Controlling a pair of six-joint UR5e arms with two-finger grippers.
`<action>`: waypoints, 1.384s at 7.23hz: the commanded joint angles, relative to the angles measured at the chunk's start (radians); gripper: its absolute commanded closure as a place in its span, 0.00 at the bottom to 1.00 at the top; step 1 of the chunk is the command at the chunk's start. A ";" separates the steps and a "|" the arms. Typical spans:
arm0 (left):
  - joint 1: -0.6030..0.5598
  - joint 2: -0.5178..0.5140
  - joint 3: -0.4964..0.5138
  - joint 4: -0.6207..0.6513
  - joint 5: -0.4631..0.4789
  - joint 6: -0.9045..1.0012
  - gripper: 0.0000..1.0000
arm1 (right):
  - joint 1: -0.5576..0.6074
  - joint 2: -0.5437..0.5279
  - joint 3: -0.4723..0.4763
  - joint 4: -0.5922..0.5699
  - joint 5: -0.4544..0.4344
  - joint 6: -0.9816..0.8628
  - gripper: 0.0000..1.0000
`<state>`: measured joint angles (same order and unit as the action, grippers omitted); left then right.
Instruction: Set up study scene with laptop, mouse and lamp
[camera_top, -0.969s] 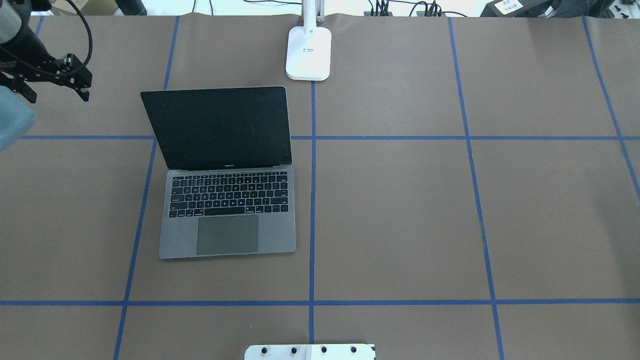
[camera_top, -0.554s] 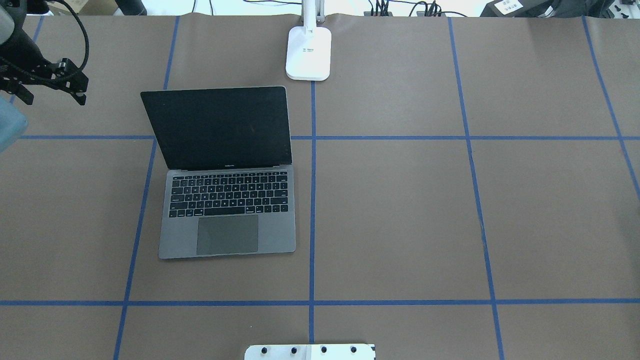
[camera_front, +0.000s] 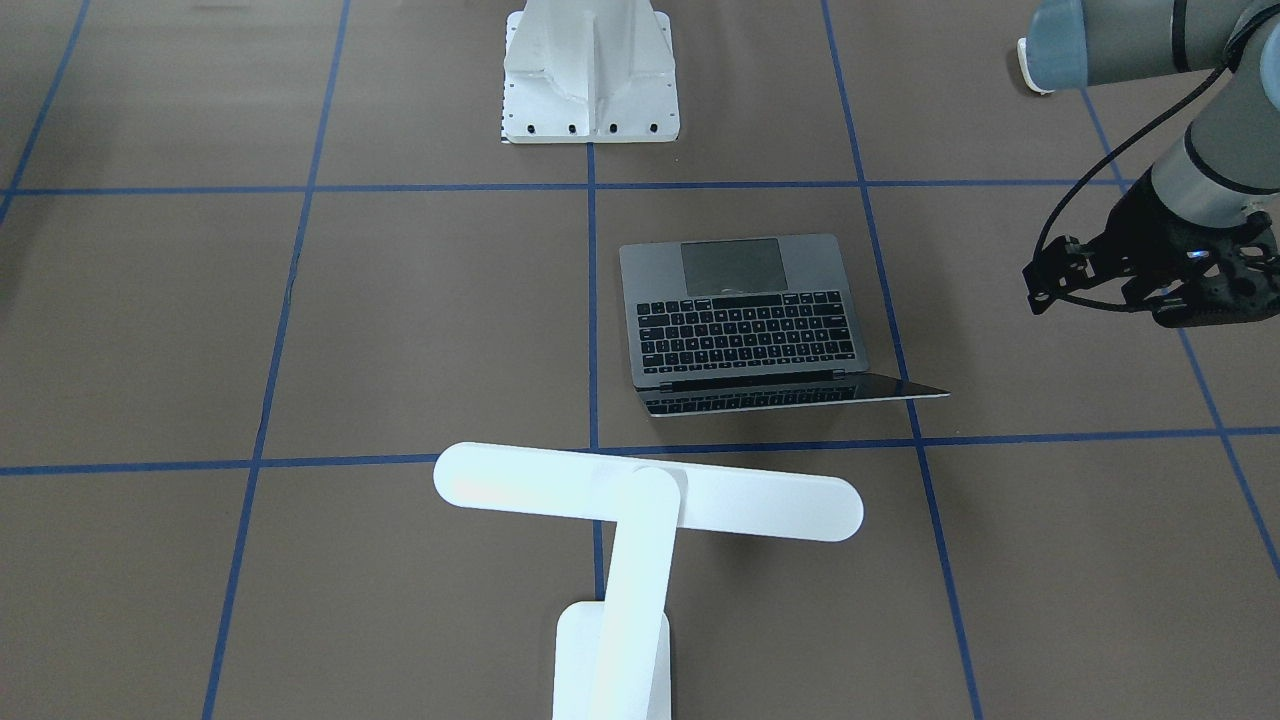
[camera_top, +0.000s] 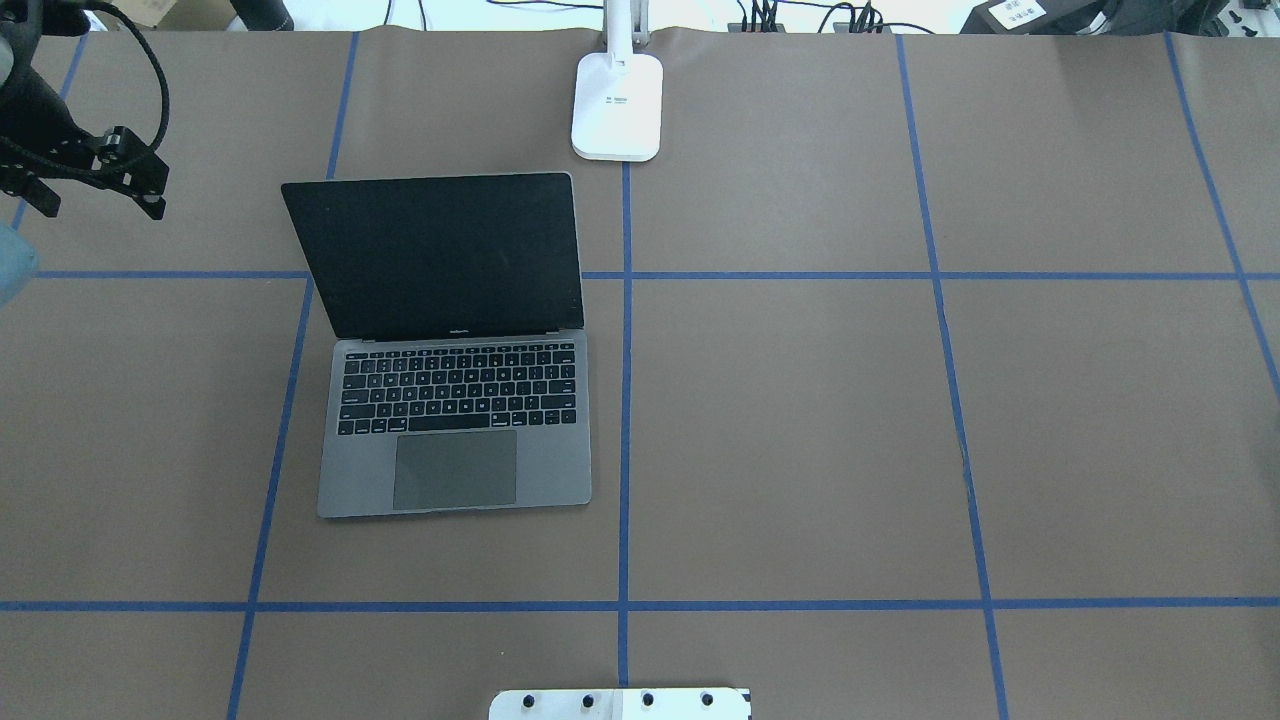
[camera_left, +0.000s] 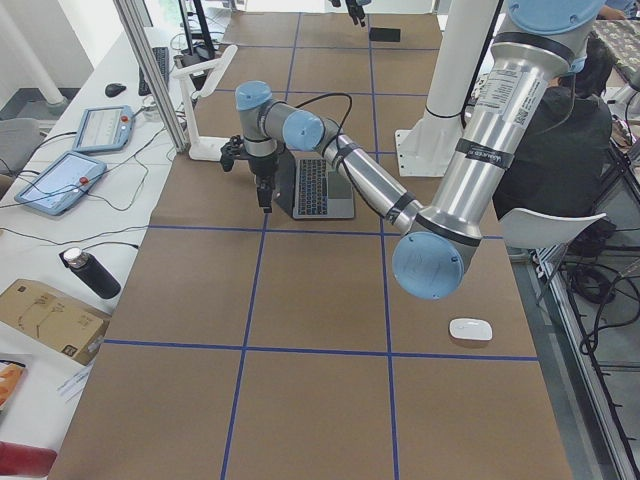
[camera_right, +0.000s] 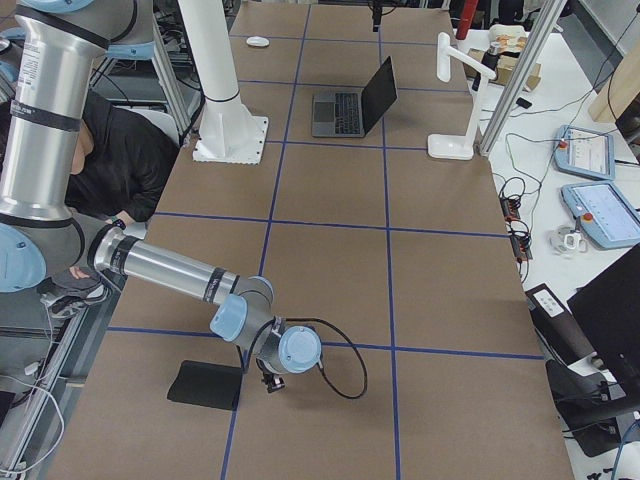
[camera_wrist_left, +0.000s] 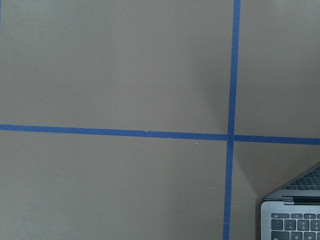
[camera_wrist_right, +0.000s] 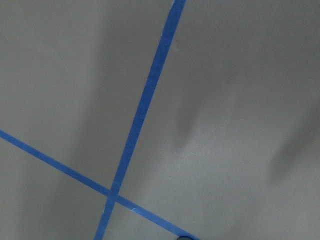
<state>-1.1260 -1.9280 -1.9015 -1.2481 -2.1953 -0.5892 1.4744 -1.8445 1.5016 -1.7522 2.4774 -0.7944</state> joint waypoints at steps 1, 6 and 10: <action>0.000 0.003 -0.007 -0.001 0.005 0.000 0.00 | -0.041 0.007 -0.055 -0.001 -0.008 -0.043 0.01; 0.000 0.006 -0.040 0.006 0.008 -0.011 0.00 | -0.074 0.011 -0.141 -0.001 -0.008 -0.115 0.01; 0.000 0.014 -0.051 0.007 0.009 -0.012 0.00 | -0.072 -0.013 -0.144 -0.024 -0.014 -0.169 0.01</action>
<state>-1.1259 -1.9170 -1.9511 -1.2413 -2.1865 -0.6011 1.4021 -1.8529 1.3591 -1.7697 2.4665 -0.9539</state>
